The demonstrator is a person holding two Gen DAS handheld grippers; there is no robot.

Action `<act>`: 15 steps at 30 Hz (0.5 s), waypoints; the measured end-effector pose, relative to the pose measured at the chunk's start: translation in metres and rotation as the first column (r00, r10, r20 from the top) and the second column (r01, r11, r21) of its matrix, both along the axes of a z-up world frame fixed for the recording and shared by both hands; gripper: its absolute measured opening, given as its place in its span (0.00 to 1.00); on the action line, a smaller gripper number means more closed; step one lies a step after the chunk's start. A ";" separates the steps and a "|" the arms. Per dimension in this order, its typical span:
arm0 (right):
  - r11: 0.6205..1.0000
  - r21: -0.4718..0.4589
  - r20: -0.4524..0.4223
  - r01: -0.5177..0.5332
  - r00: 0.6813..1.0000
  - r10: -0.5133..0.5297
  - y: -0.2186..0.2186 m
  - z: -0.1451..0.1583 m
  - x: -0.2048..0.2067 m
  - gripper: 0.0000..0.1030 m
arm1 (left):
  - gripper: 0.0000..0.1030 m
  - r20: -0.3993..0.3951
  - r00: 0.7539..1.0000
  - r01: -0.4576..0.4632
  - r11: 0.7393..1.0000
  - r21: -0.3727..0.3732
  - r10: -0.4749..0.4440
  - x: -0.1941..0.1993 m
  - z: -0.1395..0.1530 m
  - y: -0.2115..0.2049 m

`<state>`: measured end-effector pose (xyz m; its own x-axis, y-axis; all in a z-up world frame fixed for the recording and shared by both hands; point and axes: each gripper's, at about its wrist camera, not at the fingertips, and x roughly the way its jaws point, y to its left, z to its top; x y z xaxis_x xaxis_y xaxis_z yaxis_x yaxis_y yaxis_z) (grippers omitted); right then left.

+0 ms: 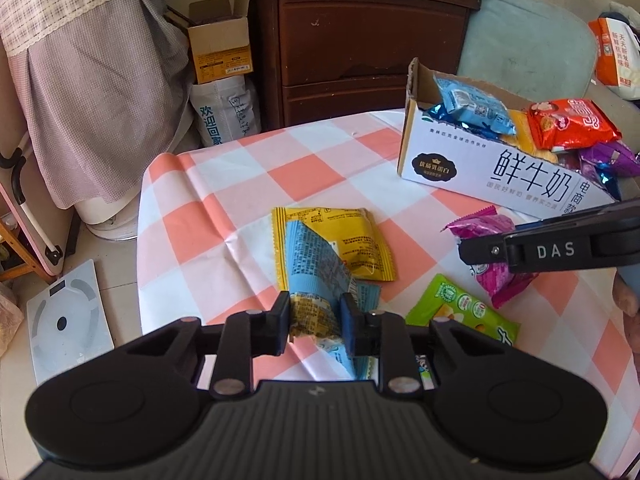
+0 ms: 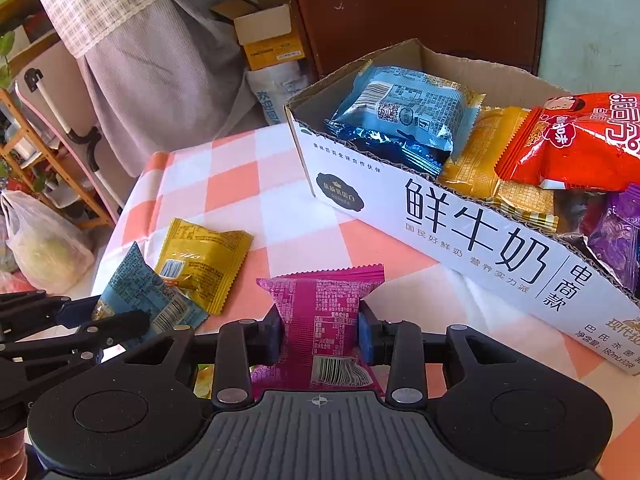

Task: Organize snacks
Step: 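Lift both packs and carry them over the cardboard box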

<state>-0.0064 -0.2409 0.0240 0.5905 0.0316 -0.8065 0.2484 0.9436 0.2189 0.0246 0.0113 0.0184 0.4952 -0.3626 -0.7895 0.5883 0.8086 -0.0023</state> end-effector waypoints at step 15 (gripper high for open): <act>1.000 0.027 0.038 -0.011 0.999 0.010 -0.002 0.012 -0.011 0.34 | 0.12 0.031 0.999 0.009 1.000 -0.027 -0.008 -0.006 0.010 -0.003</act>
<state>-0.0178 -0.2432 0.0361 0.6197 0.0596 -0.7825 0.2295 0.9398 0.2533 0.0185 0.0086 0.0287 0.5165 -0.3874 -0.7637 0.5949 0.8038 -0.0054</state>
